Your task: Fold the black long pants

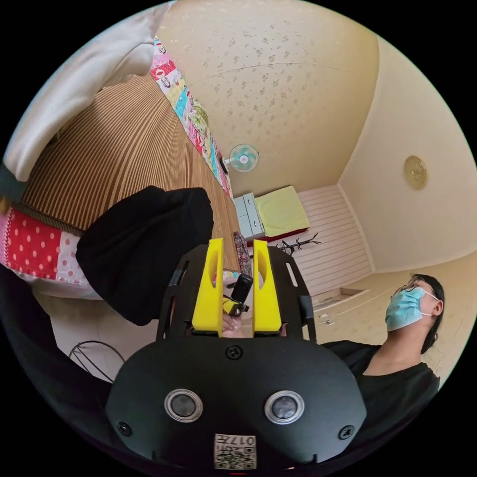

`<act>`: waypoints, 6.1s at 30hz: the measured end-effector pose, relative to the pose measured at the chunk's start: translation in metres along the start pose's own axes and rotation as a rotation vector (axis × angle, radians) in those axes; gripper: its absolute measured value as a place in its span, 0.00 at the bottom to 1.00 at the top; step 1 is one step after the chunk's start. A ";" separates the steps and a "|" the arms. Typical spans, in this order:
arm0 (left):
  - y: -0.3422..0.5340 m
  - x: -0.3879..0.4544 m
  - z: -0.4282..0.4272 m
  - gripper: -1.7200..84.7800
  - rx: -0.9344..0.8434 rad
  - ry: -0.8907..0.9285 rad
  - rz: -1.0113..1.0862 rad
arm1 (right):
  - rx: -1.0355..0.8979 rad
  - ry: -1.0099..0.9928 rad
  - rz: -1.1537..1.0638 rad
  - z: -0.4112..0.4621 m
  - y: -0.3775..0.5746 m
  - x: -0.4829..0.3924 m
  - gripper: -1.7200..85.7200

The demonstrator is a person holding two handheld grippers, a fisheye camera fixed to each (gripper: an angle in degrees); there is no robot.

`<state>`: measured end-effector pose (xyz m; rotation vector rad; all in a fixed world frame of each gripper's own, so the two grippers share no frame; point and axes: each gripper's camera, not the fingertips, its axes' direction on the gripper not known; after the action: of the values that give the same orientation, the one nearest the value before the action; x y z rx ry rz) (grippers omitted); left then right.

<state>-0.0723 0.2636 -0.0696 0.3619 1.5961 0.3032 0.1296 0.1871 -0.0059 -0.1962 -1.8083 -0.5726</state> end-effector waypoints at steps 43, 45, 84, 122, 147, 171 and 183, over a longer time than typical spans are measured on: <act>0.015 0.135 -0.013 0.04 -0.133 0.472 0.709 | 0.382 -0.848 -0.195 -0.265 0.011 -0.136 0.03; 0.012 0.133 -0.039 0.03 -0.065 0.665 0.689 | 0.412 -0.893 -0.250 -0.274 0.015 -0.156 0.03; -0.089 -0.180 0.116 0.16 -0.328 -0.258 -0.003 | -0.163 0.773 0.077 -0.103 -0.148 0.114 0.21; -0.014 -0.085 0.207 0.02 -0.454 -0.025 0.266 | -0.676 1.052 -0.107 0.129 -0.244 0.090 0.19; -0.083 -0.088 -0.082 0.02 0.162 -0.196 0.173 | 0.117 0.749 -0.099 -0.002 -0.296 0.059 0.05; -0.012 -0.124 -0.042 0.04 -0.226 -0.276 0.118 | -0.316 1.198 0.056 -0.010 0.084 0.031 0.07; 0.077 -0.056 -0.170 0.05 -0.053 -0.401 0.280 | -0.452 0.492 0.113 -0.016 0.139 0.008 0.05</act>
<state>-0.2363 0.3153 0.0222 0.5693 1.1414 0.4557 0.1980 0.2985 0.0439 -0.4209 -1.1697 -0.8607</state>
